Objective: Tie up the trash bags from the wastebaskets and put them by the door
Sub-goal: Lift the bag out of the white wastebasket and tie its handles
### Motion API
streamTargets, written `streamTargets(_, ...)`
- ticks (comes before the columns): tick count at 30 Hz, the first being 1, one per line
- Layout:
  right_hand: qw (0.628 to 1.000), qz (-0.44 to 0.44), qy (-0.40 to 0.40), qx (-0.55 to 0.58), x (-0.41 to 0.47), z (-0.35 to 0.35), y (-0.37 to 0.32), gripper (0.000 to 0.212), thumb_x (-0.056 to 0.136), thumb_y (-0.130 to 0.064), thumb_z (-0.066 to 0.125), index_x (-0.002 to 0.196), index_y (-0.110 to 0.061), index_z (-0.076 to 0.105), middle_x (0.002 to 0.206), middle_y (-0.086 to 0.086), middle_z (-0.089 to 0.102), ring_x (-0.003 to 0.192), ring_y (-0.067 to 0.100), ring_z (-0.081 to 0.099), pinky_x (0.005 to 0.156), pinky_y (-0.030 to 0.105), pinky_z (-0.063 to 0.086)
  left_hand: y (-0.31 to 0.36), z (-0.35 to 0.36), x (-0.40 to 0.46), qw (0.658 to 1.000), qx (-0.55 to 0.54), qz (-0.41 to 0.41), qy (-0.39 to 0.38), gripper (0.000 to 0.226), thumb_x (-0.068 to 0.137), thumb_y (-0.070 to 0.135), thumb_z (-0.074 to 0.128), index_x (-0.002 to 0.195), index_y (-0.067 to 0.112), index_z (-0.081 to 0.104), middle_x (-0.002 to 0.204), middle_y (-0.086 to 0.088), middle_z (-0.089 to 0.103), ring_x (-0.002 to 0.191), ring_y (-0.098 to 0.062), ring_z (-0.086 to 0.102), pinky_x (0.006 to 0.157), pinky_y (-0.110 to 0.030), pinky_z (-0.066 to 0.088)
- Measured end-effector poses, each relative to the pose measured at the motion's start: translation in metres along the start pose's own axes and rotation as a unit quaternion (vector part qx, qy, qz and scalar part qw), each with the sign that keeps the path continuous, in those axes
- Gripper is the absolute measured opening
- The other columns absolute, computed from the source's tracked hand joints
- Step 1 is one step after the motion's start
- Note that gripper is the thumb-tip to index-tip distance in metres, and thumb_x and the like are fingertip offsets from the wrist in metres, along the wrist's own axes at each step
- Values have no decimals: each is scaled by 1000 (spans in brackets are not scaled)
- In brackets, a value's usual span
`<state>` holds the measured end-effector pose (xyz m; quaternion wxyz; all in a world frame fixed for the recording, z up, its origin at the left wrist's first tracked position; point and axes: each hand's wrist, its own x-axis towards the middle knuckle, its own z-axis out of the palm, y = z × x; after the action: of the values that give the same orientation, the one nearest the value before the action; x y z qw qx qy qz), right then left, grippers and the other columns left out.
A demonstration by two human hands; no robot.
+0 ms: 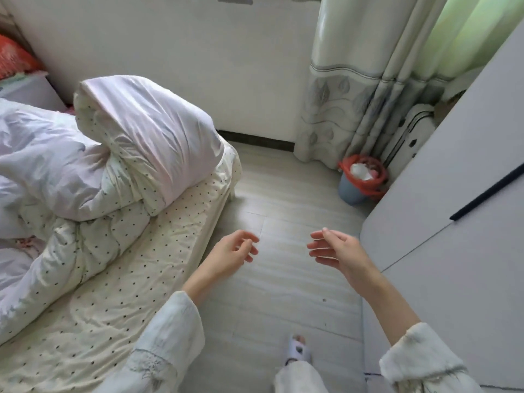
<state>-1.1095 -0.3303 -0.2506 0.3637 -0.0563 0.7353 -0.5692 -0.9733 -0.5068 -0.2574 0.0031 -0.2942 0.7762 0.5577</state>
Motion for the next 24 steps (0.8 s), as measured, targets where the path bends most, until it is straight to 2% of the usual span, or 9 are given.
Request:
streamTargets(4,1000,-2,-8,-3,108,-17,-45,28,98,-23,41,87,-11,63,80,6,68,73,19,63,70,28,50,24,-10,108,1000,7,-4,-1,23,94,15,39,87,29,56,84,3,64,78,-17,61,78,-35,50)
streamTargets(9,999,-8,-34,-30,244,-41,-117,28,98,-24,41,86,-12,63,78,5,68,72,18,63,68,28,49,71,-31,242,997,-32,-20,62,26,95,13,38,84,29,55,81,5,62,73,-14,60,77,-32,48)
streamTargets(13,997,-5,-59,-57,340,-45,-180,28,98,-24,41,90,-11,64,78,4,68,72,18,64,68,27,49,107,-50,330,997,-48,-28,57,22,95,14,38,90,25,56,82,5,62,71,-11,59,70,-24,46)
streamTargets(15,994,-4,-79,-70,385,-38,-208,28,98,-25,41,91,-11,64,78,4,69,72,17,64,69,27,50,117,-66,372,996,-51,-32,67,20,95,14,38,96,21,57,83,4,62,72,-11,59,69,-22,45)
streamTargets(19,988,-9,-122,-91,479,-9,-256,28,98,-24,41,97,-7,64,79,4,68,74,19,64,72,27,51,123,-105,462,991,-67,-50,108,21,94,13,38,91,23,56,81,3,62,71,-11,59,64,-17,44)
streamTargets(22,984,-17,-141,-104,555,22,-294,29,98,-24,41,98,-7,64,80,5,68,74,19,63,72,27,51,123,-140,533,987,-81,-56,124,20,94,11,38,93,20,56,81,1,62,70,-14,58,65,-20,45)
streamTargets(24,983,-20,-146,-109,608,46,-319,28,98,-24,41,96,-9,64,80,5,68,74,20,63,72,27,51,121,-169,582,984,-98,-61,136,20,94,11,38,96,17,57,86,-4,63,73,-16,58,63,-15,46)
